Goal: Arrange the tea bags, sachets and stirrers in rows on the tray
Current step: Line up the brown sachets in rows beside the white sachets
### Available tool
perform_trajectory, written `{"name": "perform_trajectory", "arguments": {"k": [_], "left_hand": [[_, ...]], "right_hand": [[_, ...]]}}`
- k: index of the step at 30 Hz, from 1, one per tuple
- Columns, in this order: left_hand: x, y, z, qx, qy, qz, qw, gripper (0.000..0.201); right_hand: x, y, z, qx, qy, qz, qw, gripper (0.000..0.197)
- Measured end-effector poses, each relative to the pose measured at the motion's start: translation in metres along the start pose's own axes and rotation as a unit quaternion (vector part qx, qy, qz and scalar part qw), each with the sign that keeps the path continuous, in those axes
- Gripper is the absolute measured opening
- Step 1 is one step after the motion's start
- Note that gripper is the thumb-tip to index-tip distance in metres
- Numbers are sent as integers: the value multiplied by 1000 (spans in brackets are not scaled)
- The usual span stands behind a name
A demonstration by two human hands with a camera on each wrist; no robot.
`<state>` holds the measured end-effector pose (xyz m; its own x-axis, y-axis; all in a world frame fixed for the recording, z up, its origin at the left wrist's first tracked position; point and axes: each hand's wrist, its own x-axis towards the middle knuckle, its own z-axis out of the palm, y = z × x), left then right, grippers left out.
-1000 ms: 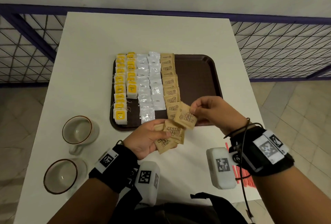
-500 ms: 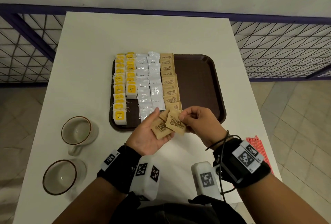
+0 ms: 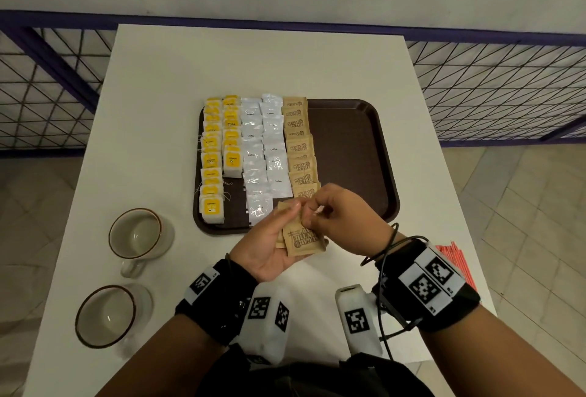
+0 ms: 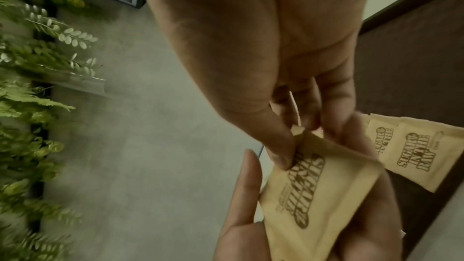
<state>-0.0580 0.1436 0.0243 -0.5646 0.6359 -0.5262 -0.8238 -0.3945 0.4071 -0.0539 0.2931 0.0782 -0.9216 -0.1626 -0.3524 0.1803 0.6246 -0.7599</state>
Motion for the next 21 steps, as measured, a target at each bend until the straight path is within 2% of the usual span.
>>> {"name": "perform_trajectory", "arguments": {"k": [2, 4, 6, 10, 13, 15, 18, 19, 21], "left_hand": [[0, -2, -3, -31, -1, 14, 999, 38], [0, -2, -7, -53, -8, 28, 998, 44], [0, -1, -11, -66, -2, 47, 997, 56], [1, 0, -10, -41, 17, 99, 994, 27], [4, 0, -8, 14, 48, 127, 991, 41], [6, 2, -5, 55, 72, 132, 987, 37], [7, 6, -5, 100, 81, 131, 983, 22], [6, 6, -4, 105, 76, 127, 983, 23], [7, 5, -4, 80, 66, 127, 986, 31]], "right_hand": [[-1, 2, 0, 4, 33, 6, 999, 12], [-1, 7, 0, 111, 74, 37, 990, 12], [-3, 12, 0, 252, 112, 75, 958, 7], [-8, 13, 7, 412, 142, 124, 891, 5], [-12, 11, 13, 464, 123, 142, 866, 2], [-15, 10, 17, 453, 112, 142, 873, 3], [-13, 12, 13, 323, 141, 89, 932, 10], [-11, 11, 10, 277, 151, 63, 947, 11], [-7, 11, 6, 251, 145, 39, 956, 8]]}}
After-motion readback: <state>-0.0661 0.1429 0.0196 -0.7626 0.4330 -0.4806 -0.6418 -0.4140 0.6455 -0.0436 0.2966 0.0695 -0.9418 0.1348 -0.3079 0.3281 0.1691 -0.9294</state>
